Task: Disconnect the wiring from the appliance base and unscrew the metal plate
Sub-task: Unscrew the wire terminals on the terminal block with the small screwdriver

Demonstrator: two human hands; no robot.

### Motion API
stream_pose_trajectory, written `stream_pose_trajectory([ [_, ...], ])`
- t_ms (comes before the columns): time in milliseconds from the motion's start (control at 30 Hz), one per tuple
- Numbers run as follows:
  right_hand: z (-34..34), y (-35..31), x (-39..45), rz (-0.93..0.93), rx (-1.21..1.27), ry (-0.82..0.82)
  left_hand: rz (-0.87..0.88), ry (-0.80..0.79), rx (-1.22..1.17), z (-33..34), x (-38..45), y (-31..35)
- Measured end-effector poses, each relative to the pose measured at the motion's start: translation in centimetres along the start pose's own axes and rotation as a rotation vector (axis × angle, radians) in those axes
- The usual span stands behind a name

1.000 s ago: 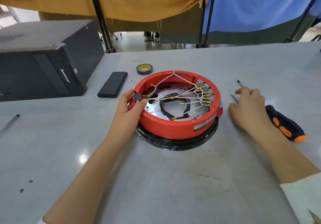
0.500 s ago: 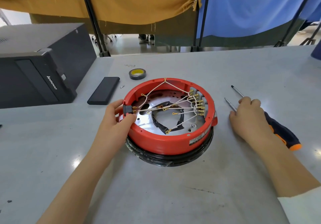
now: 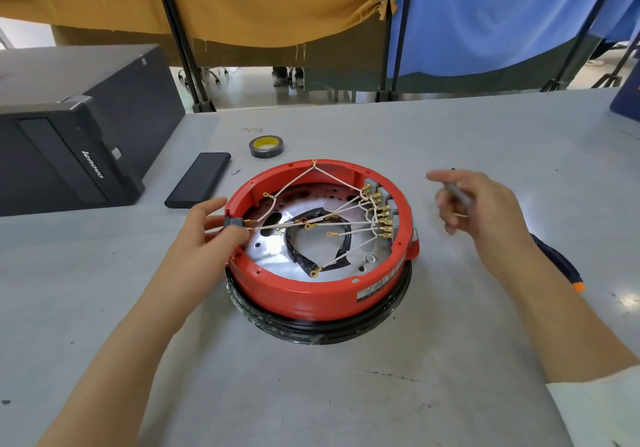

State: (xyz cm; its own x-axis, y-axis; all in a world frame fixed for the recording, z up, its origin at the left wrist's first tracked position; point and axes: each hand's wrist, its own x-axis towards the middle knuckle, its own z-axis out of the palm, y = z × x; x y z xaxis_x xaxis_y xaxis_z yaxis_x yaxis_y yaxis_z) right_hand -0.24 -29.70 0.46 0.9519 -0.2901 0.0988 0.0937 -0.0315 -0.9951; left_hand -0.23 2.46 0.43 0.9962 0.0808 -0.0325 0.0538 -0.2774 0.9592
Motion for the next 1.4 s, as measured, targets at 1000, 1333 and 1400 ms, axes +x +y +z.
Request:
stream_pose_trajectory([
  [1000,3.7,-0.4,-2.0,-0.060,-0.049,-0.504,0.362,-0.280,0.517,0.5,-0.1,3.8],
  [1333,1.0,-2.8,-2.7,0.122,-0.365,-0.509,0.269,-0.341,0.621,2.9,1.7,4.4],
  [1400,1.3,-2.9,-2.6,0.070,-0.389,-0.419,0.243,-0.305,0.613,2.8,1.2,4.2],
])
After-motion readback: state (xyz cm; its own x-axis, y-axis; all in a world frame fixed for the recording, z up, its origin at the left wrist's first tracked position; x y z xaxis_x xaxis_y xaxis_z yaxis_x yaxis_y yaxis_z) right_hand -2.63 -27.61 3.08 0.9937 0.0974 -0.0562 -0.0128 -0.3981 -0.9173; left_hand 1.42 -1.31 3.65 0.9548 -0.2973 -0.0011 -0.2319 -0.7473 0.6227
